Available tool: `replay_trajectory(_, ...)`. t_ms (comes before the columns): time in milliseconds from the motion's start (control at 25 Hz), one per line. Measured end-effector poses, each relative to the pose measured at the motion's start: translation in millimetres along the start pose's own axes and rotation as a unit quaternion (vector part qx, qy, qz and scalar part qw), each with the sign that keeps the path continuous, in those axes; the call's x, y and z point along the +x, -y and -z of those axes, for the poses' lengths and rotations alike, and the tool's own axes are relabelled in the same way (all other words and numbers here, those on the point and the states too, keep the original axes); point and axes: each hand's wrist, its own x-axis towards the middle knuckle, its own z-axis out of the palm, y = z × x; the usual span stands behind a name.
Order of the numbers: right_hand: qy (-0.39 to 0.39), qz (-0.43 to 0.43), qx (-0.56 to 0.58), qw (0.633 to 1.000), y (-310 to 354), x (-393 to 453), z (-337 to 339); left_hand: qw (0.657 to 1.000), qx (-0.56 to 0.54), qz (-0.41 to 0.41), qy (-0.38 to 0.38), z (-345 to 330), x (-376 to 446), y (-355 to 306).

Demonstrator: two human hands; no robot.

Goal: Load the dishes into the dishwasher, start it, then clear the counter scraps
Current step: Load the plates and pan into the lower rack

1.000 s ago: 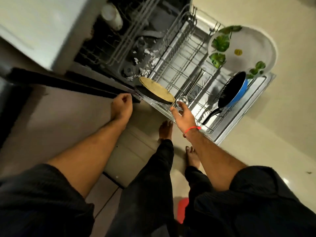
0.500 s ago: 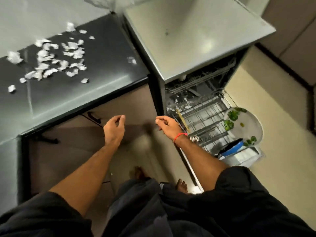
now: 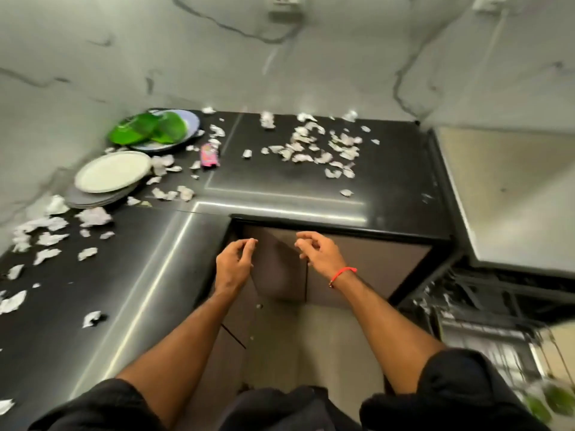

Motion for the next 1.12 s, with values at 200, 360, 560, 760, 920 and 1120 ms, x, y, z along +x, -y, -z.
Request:
replay_trajectory(200, 0.039, 0.032, 0.000, 0.999, 54, 55, -95, 0.997, -0.029, 0.050, -0.060, 96, 49, 43)
replay_trajectory(360, 0.053, 0.041, 0.011, 0.998, 81, 93, -156, 0.991, -0.044, 0.073, -0.099, 152, 80, 66)
replay_trajectory(560, 0.103, 0.053, 0.006, 0.993, 95, 126, -217, 0.980, -0.062, 0.110, -0.151, 199, 109, 86)
replay_trajectory(760, 0.177, 0.037, -0.004, 0.984, 112, 169, -268, 0.968, -0.091, 0.164, -0.168, 214, 138, 103)
replay_trajectory(920, 0.214, -0.001, -0.004, 0.977, 138, 231, -324, 0.953, -0.129, 0.203, -0.182, 211, 151, 114)
replay_trajectory(1120, 0.234, -0.086, 0.010, 0.968, 171, 313, -387, 0.936, -0.163, 0.210, -0.231, 209, 179, 98)
